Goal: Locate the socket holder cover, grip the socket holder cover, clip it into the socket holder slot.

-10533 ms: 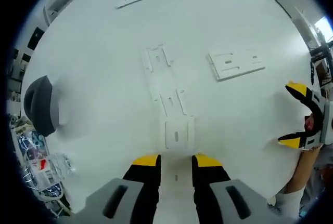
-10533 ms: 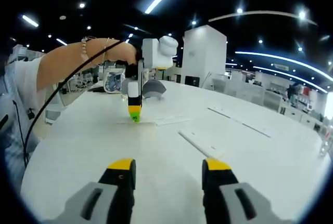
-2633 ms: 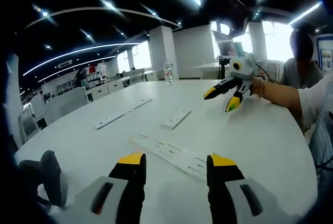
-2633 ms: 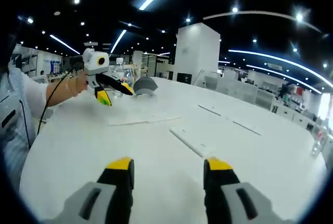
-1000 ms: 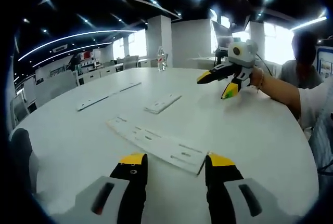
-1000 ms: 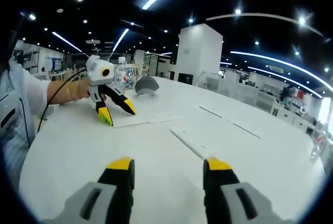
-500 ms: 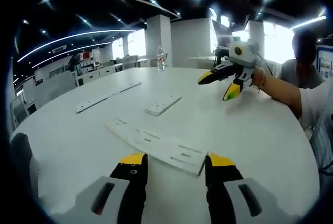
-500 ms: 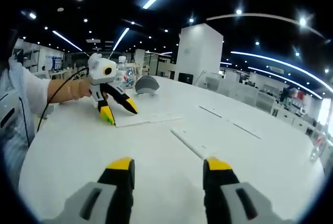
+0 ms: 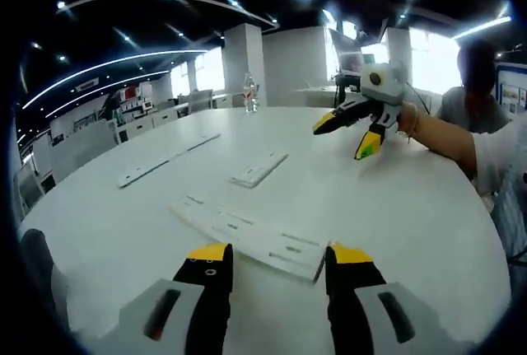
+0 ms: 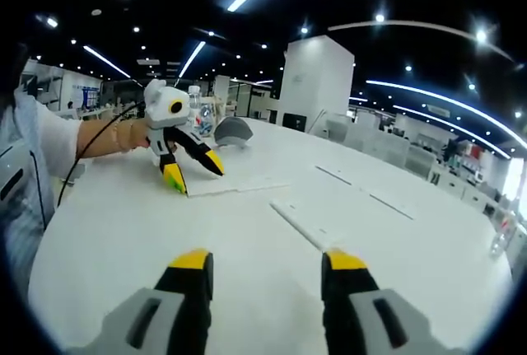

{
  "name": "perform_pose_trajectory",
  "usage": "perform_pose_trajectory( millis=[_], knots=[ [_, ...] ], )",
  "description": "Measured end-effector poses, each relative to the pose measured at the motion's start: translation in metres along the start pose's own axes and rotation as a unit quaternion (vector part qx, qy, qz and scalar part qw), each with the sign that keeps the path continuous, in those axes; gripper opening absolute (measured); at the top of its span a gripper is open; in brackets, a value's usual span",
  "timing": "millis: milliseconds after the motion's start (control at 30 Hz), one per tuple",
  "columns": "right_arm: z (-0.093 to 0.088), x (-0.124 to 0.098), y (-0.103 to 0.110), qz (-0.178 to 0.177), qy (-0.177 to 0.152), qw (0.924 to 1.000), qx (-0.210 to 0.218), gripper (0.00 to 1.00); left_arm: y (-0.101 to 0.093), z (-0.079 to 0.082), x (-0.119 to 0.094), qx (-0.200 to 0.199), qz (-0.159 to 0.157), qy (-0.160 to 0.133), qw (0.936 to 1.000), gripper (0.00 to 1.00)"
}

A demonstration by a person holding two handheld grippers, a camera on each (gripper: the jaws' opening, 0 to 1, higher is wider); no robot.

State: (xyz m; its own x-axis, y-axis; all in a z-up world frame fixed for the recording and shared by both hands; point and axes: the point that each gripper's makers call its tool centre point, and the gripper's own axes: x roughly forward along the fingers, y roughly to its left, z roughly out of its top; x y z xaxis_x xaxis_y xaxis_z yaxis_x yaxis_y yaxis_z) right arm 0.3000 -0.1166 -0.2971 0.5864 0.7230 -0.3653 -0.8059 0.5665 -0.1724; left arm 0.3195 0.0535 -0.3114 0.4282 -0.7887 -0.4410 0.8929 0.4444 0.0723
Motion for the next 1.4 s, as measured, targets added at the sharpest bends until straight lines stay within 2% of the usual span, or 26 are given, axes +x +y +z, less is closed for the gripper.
perform_pose_trajectory(
  millis=[167,467,933,1400],
  knots=[
    [0.000,0.001,0.000,0.001,0.002,1.0000,-0.001,0.54,0.003,0.000,0.005,0.003,-0.022,0.014,0.9997,0.46],
    [-0.003,0.002,0.001,0.003,0.009,1.0000,-0.004,0.54,0.000,-0.001,0.005,0.011,-0.035,0.026,0.9990,0.46],
    [-0.004,0.004,0.001,0.003,0.014,0.9999,-0.006,0.54,0.002,0.000,0.005,0.016,-0.041,0.037,0.9983,0.46],
    [-0.004,0.004,-0.001,0.001,0.016,0.9999,-0.006,0.54,0.019,0.003,0.013,0.011,-0.041,0.042,0.9982,0.46]
  ],
)
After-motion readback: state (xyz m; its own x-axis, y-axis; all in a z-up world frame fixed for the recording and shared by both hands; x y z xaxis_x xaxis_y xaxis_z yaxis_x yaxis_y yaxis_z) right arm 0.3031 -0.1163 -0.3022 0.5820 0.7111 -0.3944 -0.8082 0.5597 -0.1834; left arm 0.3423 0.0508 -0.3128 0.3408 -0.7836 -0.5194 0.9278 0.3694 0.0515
